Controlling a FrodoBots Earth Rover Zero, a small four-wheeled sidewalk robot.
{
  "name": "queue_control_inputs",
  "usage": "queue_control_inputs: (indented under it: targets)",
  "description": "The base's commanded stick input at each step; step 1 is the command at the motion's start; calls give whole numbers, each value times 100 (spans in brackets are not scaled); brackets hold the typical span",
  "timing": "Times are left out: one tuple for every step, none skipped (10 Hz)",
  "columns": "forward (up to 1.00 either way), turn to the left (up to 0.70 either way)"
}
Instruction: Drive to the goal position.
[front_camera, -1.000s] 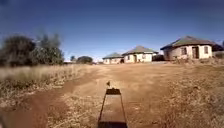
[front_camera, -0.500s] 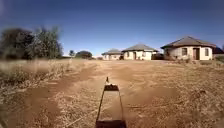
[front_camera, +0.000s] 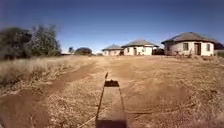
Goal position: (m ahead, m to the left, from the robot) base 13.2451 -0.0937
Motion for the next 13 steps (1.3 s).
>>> queue_control_inputs:
  targets:
    - [50, 0]
    - [50, 0]
    - [50, 0]
    - [50, 0]
    - [50, 0]
    - [50, 0]
    - [50, 0]
    - [50, 0]
    - [50, 0]
    - [50, 0]
    - [50, 0]
    - [50, 0]
    - [50, 0]
